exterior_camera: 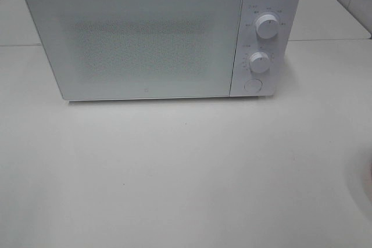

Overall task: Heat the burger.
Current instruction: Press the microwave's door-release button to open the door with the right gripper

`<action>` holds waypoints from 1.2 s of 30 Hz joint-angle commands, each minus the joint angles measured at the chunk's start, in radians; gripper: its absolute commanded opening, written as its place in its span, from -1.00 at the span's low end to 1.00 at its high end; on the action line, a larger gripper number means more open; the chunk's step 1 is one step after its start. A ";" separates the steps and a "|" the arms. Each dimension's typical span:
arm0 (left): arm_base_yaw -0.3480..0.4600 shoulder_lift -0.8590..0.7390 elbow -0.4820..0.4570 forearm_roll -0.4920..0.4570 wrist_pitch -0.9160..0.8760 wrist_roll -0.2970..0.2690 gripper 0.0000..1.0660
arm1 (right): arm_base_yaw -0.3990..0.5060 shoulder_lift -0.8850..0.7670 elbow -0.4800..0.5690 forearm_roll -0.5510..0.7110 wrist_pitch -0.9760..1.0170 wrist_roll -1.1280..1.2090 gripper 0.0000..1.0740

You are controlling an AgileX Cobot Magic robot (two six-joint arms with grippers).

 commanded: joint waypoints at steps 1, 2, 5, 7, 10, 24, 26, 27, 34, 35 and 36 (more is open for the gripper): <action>-0.002 -0.012 0.002 -0.006 -0.017 0.002 0.88 | -0.003 -0.035 0.003 -0.001 -0.012 -0.004 0.38; -0.002 -0.012 0.002 -0.006 -0.017 0.002 0.88 | -0.003 -0.035 0.003 -0.001 -0.012 -0.004 0.38; -0.002 -0.012 0.002 -0.006 -0.017 0.002 0.88 | -0.003 -0.035 0.003 -0.001 -0.012 -0.004 0.38; -0.002 -0.012 0.002 -0.006 -0.017 0.002 0.88 | -0.003 -0.035 0.003 -0.001 -0.012 -0.004 0.38; -0.002 -0.012 0.002 -0.006 -0.017 0.002 0.88 | -0.003 -0.035 0.003 -0.001 -0.012 -0.004 0.38; -0.002 -0.012 0.002 -0.006 -0.017 0.002 0.88 | -0.003 0.120 -0.026 -0.011 -0.148 -0.006 0.38; -0.002 -0.012 0.002 -0.006 -0.017 0.002 0.88 | -0.003 0.139 -0.026 -0.012 -0.170 -0.006 0.38; -0.002 -0.012 0.002 -0.006 -0.017 0.002 0.88 | -0.003 0.139 -0.026 -0.012 -0.170 -0.006 0.38; -0.002 -0.012 0.002 -0.006 -0.017 0.002 0.88 | -0.003 0.295 -0.021 -0.051 -0.363 -0.006 0.38; -0.002 -0.012 0.002 -0.006 -0.017 0.002 0.88 | -0.003 0.335 -0.021 -0.058 -0.418 -0.006 0.38; -0.002 -0.012 0.002 -0.006 -0.017 0.002 0.88 | -0.003 0.335 -0.021 -0.058 -0.418 -0.006 0.38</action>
